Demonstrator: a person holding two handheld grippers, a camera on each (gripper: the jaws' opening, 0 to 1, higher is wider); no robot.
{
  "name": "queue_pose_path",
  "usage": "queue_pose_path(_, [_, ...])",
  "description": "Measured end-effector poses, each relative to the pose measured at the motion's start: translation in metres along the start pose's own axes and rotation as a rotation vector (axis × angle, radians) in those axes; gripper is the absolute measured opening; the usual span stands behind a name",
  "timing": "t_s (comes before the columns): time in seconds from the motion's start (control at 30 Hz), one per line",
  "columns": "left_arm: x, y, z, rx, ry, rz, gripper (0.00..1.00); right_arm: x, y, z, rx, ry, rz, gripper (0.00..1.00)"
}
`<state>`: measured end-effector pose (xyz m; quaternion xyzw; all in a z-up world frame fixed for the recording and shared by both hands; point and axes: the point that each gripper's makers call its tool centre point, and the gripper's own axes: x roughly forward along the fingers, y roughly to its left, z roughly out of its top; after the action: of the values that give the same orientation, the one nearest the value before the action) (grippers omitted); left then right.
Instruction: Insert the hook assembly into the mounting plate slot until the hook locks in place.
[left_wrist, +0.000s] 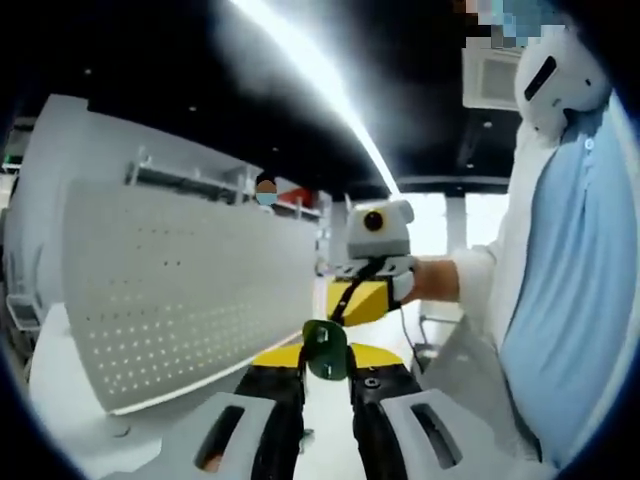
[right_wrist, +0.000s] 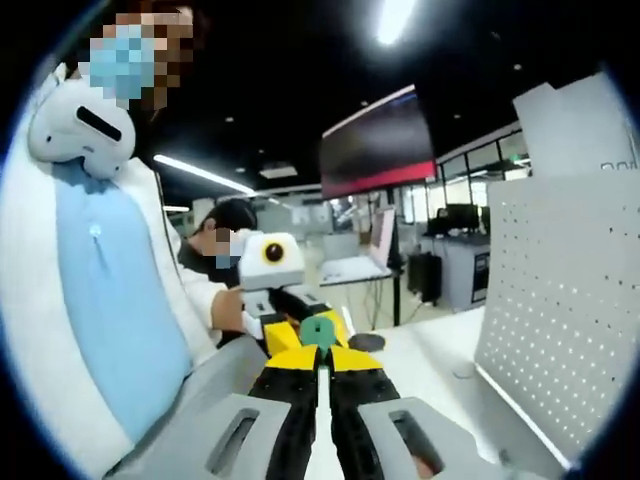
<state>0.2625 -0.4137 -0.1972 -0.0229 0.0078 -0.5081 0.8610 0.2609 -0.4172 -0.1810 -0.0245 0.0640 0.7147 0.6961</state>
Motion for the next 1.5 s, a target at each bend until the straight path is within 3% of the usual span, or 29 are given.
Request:
queue_pose_path(0.8, [0.007, -0.001, -0.006, -0.025, 0.034, 0.01, 0.16, 0.004, -0.001, -0.008, -0.033, 0.081, -0.026, 0.01])
queue_pose_path(1.03, [0.01, -0.002, -0.008, -0.022, 0.042, -0.006, 0.15, 0.003, 0.0, -0.017, 0.004, 0.109, -0.03, 0.02])
queue_pose_path(1.5, [0.01, -0.001, -0.002, -0.014, 0.029, -0.01, 0.15, 0.006, -0.004, -0.01, 0.102, 0.085, -0.038, 0.02])
